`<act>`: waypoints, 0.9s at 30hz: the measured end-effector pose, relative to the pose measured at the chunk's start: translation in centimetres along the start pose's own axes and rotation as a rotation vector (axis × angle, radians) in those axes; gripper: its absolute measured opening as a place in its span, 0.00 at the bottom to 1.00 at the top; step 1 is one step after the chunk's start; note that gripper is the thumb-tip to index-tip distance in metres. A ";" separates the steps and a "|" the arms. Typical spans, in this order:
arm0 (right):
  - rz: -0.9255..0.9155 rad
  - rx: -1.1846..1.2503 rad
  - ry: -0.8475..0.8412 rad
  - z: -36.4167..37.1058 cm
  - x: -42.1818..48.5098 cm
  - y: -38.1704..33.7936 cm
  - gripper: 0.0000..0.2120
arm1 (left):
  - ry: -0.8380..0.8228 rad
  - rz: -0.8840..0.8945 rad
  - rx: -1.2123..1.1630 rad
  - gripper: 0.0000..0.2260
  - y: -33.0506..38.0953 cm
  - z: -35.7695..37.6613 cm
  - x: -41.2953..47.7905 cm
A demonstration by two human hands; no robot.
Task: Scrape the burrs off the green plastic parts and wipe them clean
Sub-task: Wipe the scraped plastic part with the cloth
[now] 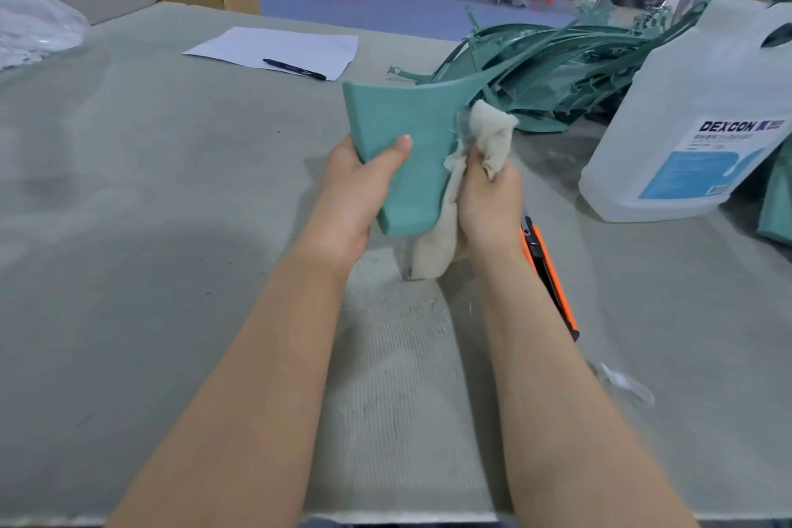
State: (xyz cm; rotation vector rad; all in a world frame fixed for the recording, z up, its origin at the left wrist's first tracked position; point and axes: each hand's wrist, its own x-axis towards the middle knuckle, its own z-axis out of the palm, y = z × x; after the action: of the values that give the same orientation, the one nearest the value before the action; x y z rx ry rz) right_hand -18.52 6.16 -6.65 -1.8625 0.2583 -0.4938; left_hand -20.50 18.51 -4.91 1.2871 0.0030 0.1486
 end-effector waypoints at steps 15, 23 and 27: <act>0.052 0.109 0.041 -1.2 0.2 0.0 0.14 | -0.057 0.014 0.090 0.10 -0.2 0.4 -0.1; 0.244 0.583 -0.013 -1.0 -0.2 -0.7 0.15 | 0.116 -0.094 -0.359 0.07 0.3 -0.5 0.5; 0.232 0.529 -0.322 0.3 -2.0 -1.8 0.08 | 0.061 -0.126 -0.587 0.14 0.4 -0.3 0.7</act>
State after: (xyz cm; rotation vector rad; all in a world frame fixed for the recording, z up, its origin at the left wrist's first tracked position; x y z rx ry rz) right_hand -20.25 7.79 -5.49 -1.3457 0.1093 -0.0814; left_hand -19.89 18.97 -4.59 0.6932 0.0863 0.0716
